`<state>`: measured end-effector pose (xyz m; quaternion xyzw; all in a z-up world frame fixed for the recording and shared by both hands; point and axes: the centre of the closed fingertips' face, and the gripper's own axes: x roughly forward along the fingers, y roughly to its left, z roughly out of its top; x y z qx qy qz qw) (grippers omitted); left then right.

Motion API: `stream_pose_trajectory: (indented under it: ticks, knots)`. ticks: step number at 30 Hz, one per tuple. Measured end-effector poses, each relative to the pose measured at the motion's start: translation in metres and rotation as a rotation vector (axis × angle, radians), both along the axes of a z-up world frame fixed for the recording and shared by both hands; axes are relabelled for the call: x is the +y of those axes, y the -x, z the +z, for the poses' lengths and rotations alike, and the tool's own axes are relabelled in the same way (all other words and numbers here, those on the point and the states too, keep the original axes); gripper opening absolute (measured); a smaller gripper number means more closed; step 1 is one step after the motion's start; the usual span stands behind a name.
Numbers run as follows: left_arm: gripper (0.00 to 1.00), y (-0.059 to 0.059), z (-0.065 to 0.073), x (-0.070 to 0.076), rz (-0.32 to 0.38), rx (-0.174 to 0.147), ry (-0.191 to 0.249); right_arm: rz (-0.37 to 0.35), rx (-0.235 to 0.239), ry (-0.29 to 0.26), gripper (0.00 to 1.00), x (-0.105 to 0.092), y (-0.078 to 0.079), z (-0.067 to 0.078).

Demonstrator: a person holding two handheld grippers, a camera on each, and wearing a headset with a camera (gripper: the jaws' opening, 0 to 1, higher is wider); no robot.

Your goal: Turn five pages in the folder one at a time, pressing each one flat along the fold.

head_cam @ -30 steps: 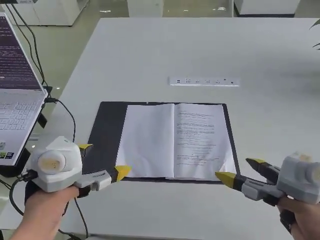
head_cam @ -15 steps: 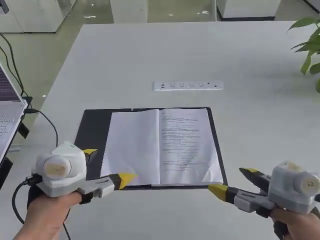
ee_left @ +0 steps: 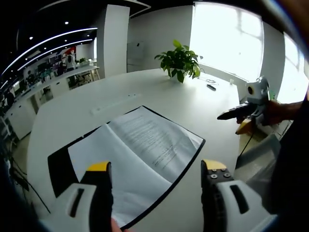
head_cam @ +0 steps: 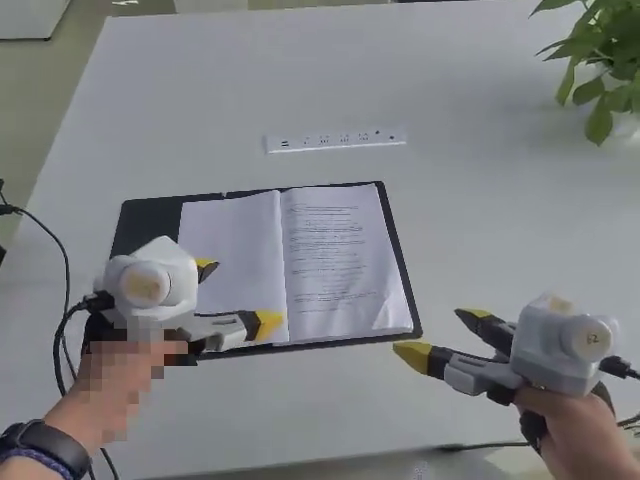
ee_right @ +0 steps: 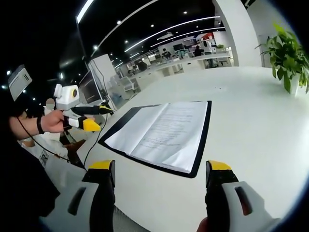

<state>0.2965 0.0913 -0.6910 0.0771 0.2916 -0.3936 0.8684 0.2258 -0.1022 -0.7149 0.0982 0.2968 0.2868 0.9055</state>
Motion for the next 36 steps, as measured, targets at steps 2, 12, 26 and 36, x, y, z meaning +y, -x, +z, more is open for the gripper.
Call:
stream_pose_trajectory:
  ticks: [2,12,26,36]
  knots:
    - [0.75,-0.002,-0.002,-0.01,-0.02,0.006,0.007,-0.001,0.002,-0.002,0.76,0.001,0.002,0.0]
    - [0.75,-0.011,-0.021,-0.075,-0.154,0.036,-0.011,-0.022,0.02,-0.018,0.76,0.002,0.003,-0.005]
    - [0.75,-0.016,-0.038,-0.128,-0.239,0.064,-0.046,-0.017,0.045,-0.035,0.76,0.0,0.006,-0.011]
    - [0.75,-0.023,-0.07,-0.159,-0.265,0.092,-0.075,-0.024,0.059,-0.042,0.76,-0.005,0.007,-0.015]
